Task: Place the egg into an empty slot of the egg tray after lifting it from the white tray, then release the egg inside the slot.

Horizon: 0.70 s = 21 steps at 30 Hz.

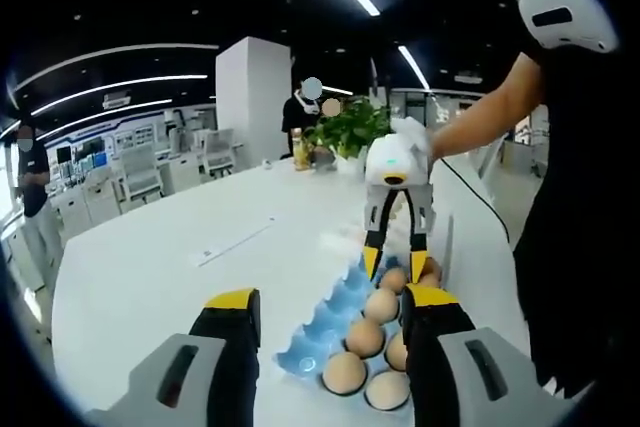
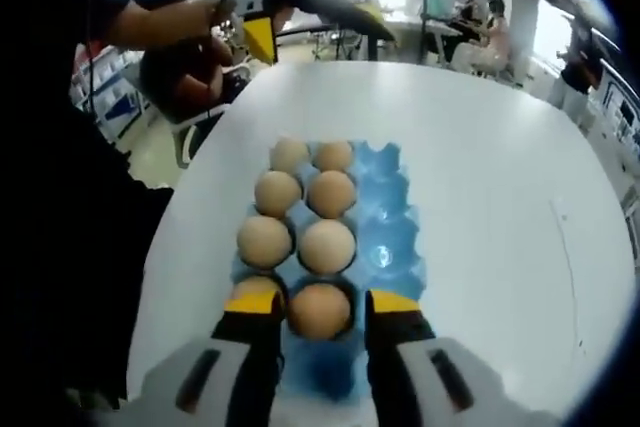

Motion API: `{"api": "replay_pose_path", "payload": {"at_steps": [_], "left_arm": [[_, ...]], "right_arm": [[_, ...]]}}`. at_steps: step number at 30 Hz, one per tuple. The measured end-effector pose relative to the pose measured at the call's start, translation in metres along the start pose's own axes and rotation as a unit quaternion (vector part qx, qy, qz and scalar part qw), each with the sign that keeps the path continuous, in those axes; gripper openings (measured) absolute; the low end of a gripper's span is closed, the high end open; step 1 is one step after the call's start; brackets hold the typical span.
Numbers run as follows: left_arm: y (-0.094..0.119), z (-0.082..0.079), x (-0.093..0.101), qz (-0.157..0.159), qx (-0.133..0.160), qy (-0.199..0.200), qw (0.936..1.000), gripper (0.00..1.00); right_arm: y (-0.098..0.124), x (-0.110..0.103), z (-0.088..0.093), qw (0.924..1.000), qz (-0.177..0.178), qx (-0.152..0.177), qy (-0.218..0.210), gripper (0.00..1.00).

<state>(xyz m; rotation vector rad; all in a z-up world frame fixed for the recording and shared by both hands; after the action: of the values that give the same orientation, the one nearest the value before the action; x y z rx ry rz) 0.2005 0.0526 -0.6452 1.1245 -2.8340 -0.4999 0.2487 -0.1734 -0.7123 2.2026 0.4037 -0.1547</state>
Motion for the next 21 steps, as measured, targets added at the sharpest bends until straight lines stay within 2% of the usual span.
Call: {"api": "replay_pose_path", "payload": {"at_steps": [11, 21], "left_arm": [[-0.003, -0.001, 0.000, 0.004, 0.000, -0.002, 1.0000, 0.57], [-0.004, -0.002, 0.000, 0.004, 0.003, -0.001, 1.0000, 0.57]], "right_arm": [[0.025, -0.007, 0.019, 0.9977, 0.032, 0.045, -0.040, 0.34], [0.035, -0.012, 0.043, 0.9947, 0.059, 0.049, -0.069, 0.33]]}}
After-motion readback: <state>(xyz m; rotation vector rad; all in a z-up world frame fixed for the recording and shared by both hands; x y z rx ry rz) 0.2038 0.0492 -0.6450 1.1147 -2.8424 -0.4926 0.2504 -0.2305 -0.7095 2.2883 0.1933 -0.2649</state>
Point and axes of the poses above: the point that each gripper's makers call its tool centre point, and the gripper's own axes: y roughly backward along the fingers, x roughly to its right, z roughly out of its underside, the point moved 8 cm from there along y, roughly backward along the fingers, and after that the axes turned 11 degrees about -z, right-handed, at the moved point
